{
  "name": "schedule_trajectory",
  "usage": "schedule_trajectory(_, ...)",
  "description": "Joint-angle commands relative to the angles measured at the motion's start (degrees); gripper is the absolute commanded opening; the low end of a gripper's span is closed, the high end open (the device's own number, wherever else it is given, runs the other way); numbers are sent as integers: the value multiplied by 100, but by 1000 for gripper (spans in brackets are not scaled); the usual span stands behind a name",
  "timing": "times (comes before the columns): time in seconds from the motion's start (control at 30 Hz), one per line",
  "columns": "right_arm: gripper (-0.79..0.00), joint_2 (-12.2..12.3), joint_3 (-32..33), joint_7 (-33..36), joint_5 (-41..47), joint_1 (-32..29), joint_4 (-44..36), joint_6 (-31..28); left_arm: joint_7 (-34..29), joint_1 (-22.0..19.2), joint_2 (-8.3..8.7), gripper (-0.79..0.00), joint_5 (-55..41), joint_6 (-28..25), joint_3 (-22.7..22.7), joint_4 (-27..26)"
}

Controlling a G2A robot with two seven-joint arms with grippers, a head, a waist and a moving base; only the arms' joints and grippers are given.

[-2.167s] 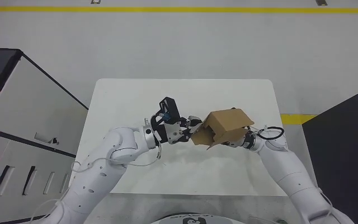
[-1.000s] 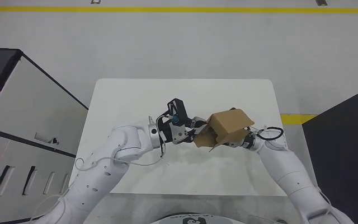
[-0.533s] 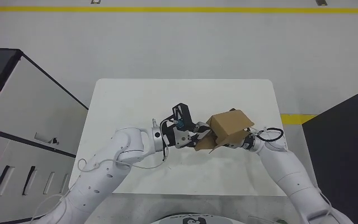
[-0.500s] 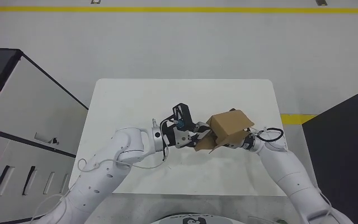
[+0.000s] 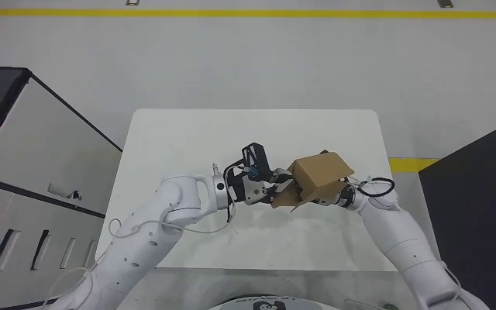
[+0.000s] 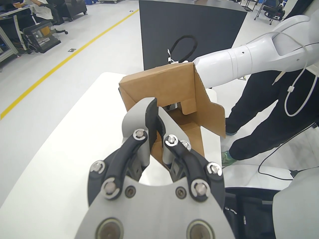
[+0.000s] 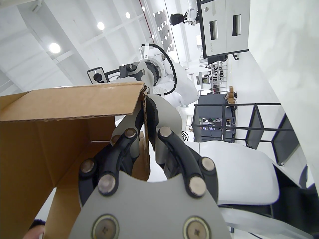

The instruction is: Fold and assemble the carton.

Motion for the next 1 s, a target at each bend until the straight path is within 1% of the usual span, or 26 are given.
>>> schedule_trajectory(0.0, -785, 1, 7, 8, 2, -1, 4, 2, -2, 10, 3, -785, -4, 5, -10, -5)
schedule_trajectory(0.53, -785, -2, 11, 115, -25, -2, -2, -38, 47, -89, -37, -785, 43, 68, 172, 124)
schedule_trajectory(0.77, -785, 5, 55, 93, -18, -22, 18, -53, 51, -23, -18, -785, 74, 81, 99, 31)
schedule_trajectory(0.97, -785, 4, 49, 106, -30, -53, -34, -56, 83, 5, -20, -785, 78, 52, 141, 62)
